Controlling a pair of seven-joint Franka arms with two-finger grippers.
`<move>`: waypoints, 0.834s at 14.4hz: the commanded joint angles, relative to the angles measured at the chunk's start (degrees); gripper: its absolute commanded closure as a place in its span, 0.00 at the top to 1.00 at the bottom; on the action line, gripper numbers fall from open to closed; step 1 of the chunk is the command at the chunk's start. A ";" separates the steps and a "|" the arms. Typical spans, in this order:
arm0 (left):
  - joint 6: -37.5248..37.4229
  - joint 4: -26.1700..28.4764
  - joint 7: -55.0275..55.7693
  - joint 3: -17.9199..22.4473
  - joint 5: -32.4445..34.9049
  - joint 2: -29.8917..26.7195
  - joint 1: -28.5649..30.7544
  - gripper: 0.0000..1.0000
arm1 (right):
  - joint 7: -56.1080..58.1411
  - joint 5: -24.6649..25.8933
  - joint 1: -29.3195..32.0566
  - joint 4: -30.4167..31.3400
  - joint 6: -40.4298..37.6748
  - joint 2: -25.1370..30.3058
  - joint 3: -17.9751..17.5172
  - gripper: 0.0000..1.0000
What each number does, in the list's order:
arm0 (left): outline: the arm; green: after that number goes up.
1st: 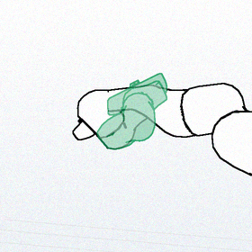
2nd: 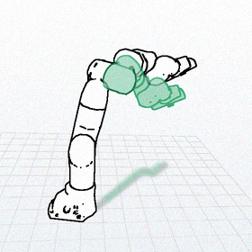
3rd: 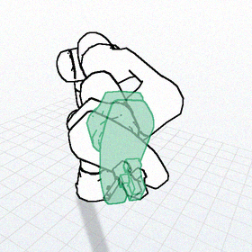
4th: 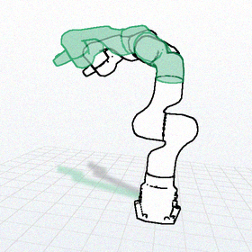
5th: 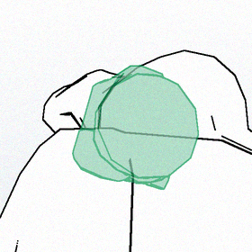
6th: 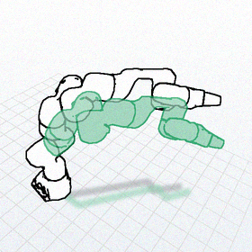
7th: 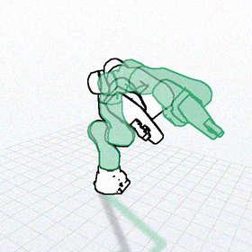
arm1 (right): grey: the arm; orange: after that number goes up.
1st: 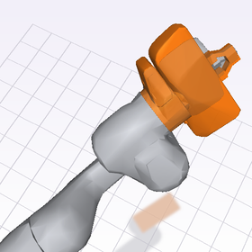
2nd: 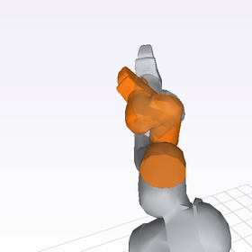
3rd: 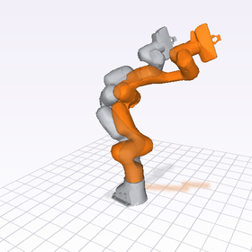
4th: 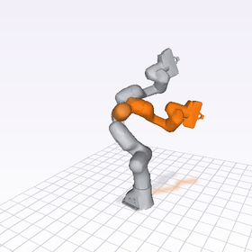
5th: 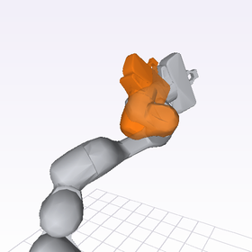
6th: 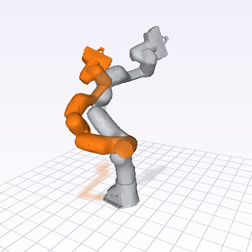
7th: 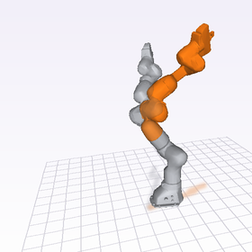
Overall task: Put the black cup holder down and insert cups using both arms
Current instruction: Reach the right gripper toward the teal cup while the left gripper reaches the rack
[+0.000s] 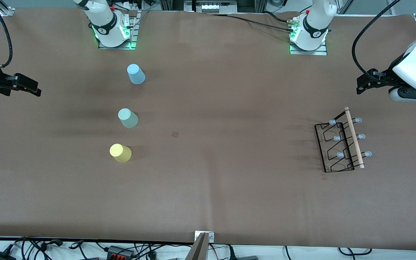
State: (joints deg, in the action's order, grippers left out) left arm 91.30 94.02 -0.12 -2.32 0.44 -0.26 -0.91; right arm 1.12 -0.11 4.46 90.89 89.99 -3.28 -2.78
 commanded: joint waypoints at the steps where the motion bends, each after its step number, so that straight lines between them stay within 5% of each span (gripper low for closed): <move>1: -0.34 -1.30 -0.67 -0.14 1.32 0.53 -0.24 1.00 | -0.50 0.02 0.02 1.49 0.89 1.35 -0.03 1.00; 9: -0.25 -1.47 -0.58 -0.14 1.67 0.53 -0.24 1.00 | 0.55 -0.33 -1.30 8.06 1.32 1.17 -0.65 1.00; 12: -0.34 -1.82 -0.41 -0.14 1.67 1.40 -0.32 1.00 | -0.59 -0.60 -4.01 17.19 12.01 1.61 -0.74 1.00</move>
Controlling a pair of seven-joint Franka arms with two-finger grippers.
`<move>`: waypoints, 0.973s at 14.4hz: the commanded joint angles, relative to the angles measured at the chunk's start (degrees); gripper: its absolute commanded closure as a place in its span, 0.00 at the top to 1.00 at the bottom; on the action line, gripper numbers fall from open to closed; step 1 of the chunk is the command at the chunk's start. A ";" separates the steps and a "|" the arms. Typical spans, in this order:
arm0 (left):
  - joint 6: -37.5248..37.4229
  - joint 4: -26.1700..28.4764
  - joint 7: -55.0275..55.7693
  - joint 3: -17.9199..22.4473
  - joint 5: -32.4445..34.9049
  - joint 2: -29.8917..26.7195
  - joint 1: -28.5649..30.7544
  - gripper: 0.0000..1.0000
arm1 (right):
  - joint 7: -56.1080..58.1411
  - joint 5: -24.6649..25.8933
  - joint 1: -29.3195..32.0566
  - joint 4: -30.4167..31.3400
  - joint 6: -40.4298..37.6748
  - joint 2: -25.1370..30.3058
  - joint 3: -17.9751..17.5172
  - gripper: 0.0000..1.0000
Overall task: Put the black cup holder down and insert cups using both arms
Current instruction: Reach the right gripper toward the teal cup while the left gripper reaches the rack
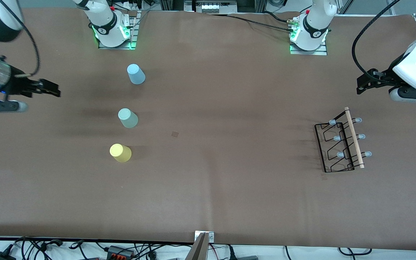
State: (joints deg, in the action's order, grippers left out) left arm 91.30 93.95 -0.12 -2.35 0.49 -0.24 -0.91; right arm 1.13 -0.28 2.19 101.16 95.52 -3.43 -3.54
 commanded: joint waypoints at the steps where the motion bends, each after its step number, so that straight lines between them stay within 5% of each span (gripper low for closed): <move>1: -0.51 -1.84 -0.14 -0.12 1.62 1.47 -0.32 1.00 | -2.26 -0.42 -2.10 9.47 10.17 1.94 0.03 1.00; 6: -4.55 -2.02 -0.31 -0.73 1.09 2.08 0.55 1.00 | -5.88 -0.42 -2.98 14.93 16.44 2.38 -1.29 1.00; 14: 0.07 -5.19 -0.32 0.24 1.80 13.58 3.89 1.00 | -14.84 -0.42 -6.23 28.72 37.60 2.21 -4.45 1.00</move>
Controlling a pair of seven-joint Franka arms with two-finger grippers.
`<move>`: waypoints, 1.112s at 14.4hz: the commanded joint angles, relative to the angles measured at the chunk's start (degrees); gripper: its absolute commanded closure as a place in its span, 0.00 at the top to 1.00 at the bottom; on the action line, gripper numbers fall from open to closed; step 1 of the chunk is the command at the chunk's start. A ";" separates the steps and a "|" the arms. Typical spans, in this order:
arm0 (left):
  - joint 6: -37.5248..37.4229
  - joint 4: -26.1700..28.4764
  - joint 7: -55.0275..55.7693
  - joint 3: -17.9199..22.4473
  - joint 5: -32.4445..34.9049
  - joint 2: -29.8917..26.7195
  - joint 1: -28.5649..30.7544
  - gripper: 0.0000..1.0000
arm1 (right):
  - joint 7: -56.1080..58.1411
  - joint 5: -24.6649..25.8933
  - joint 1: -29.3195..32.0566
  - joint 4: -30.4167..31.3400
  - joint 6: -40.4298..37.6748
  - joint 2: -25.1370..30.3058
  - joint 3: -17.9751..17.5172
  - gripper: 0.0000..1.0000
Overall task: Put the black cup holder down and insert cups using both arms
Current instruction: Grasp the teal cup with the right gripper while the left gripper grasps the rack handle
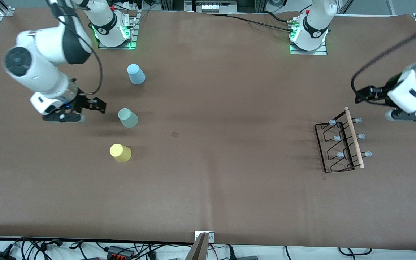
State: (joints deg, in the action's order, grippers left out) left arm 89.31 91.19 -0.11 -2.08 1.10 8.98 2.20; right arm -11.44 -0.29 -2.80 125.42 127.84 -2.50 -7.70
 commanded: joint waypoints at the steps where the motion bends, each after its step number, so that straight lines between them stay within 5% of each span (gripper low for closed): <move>1: 5.31 -1.90 -0.33 -0.03 1.19 5.51 1.23 1.00 | -2.62 -0.32 -1.94 5.70 7.49 0.75 -0.30 1.00; 4: 14.63 0.47 -0.33 -0.03 2.06 7.98 2.46 1.00 | -2.71 -0.32 -3.44 6.15 10.05 -1.88 -0.30 1.00; 10: 35.91 16.71 -0.51 -0.03 2.77 7.55 4.83 0.98 | -2.71 -0.32 -4.49 8.43 16.81 -6.37 -0.30 1.00; 13: 41.36 23.05 -0.07 -0.56 2.77 6.23 4.92 0.85 | -2.71 -0.32 -4.67 10.19 19.55 -7.43 -0.30 1.00; 16: 42.87 23.86 -0.33 -0.56 2.77 6.05 4.84 0.58 | -2.71 -0.24 -5.20 10.98 19.72 -7.96 -0.30 1.00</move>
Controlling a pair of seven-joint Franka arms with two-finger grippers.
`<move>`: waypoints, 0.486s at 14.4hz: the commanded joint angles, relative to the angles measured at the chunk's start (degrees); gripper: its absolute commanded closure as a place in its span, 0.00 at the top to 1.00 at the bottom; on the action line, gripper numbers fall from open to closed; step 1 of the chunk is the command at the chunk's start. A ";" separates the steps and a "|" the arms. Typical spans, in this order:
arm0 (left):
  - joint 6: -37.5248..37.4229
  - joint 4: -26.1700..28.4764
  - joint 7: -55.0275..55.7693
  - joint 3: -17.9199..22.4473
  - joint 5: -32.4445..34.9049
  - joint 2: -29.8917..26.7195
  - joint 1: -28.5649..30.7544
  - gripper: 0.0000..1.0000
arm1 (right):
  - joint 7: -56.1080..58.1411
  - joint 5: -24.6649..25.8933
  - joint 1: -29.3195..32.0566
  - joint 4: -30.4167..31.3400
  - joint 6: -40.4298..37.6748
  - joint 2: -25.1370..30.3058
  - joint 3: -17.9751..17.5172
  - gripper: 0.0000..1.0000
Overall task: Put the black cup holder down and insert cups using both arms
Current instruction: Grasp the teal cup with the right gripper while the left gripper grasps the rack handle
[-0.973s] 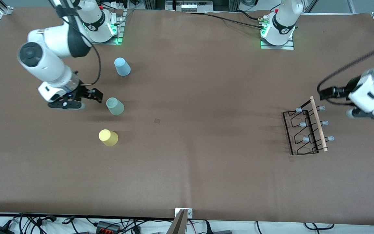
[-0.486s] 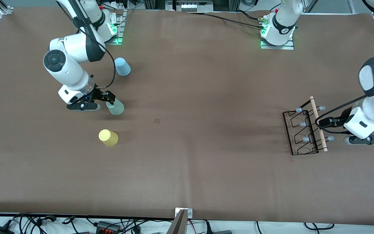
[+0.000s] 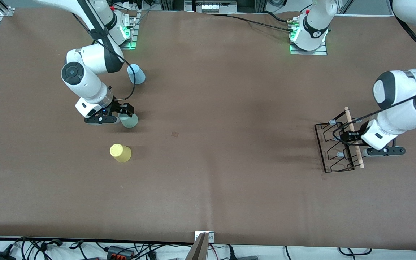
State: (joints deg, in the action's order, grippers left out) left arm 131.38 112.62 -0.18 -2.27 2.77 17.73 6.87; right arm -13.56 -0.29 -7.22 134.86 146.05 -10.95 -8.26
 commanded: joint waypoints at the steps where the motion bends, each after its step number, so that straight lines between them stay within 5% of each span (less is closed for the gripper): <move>1: 0.80 2.25 -0.18 -0.37 1.10 -2.70 0.25 0.53 | -0.59 -0.23 -0.78 1.72 1.87 0.32 0.26 1.00; 7: 0.80 2.25 -0.18 -0.37 1.10 -2.61 0.34 0.27 | -0.59 -0.32 -1.31 3.04 5.48 -1.35 0.26 1.00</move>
State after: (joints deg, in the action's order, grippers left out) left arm 131.57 113.26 -0.18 -2.32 2.81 16.71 6.87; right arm -13.56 -0.29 -7.68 137.09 149.92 -12.23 -8.26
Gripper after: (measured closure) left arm 0.634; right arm 0.000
